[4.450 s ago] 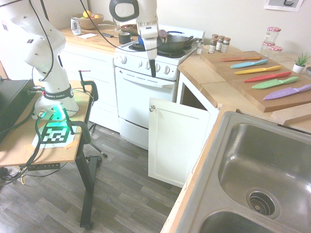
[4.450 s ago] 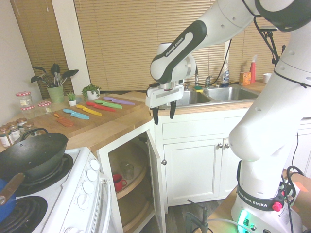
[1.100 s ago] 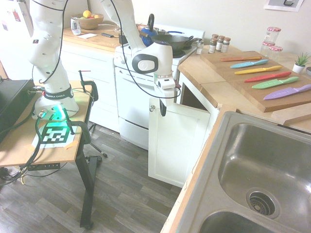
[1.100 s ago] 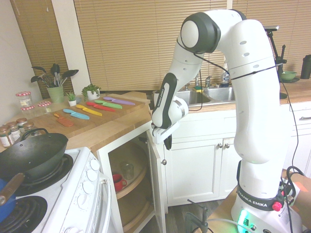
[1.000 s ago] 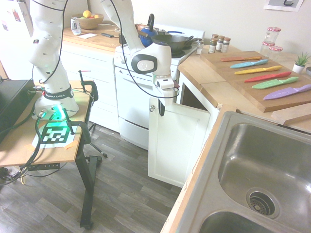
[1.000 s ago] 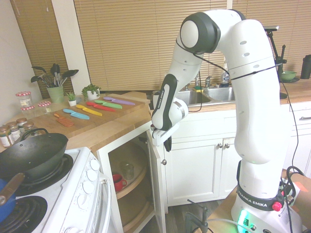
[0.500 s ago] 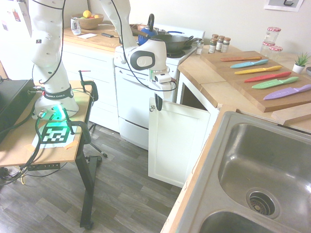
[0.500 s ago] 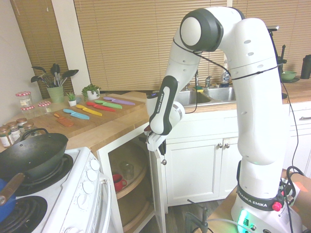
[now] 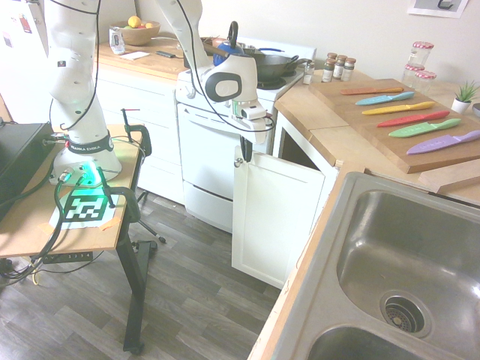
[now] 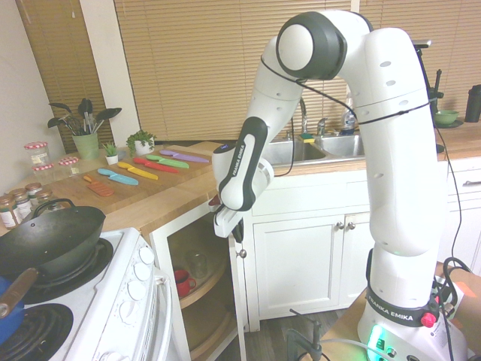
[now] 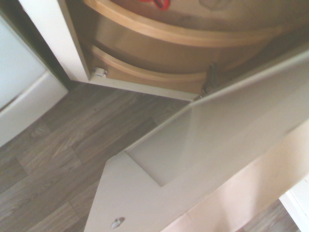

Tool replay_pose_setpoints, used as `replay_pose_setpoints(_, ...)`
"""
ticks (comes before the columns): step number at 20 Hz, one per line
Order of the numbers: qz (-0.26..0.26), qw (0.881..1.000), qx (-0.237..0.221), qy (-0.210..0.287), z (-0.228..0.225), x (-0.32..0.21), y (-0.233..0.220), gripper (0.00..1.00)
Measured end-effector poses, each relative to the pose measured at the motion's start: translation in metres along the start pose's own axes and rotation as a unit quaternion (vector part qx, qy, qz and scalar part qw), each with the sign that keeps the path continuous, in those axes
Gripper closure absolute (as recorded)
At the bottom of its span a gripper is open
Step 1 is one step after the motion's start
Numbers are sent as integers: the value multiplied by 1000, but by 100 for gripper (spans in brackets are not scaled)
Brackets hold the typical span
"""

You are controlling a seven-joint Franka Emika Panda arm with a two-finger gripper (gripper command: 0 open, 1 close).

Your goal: Close the cabinet

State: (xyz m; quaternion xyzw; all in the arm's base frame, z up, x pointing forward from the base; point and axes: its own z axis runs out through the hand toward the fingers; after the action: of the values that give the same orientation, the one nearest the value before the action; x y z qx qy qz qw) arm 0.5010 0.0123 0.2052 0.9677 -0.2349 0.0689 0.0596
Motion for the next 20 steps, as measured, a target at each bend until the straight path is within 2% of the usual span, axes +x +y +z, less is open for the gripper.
replay_pose_setpoints(11,-1,1000,7,-14,5,26,-72,100)
replay_pose_setpoints(20,10,1000,10,-14,-29,63,-158,100)
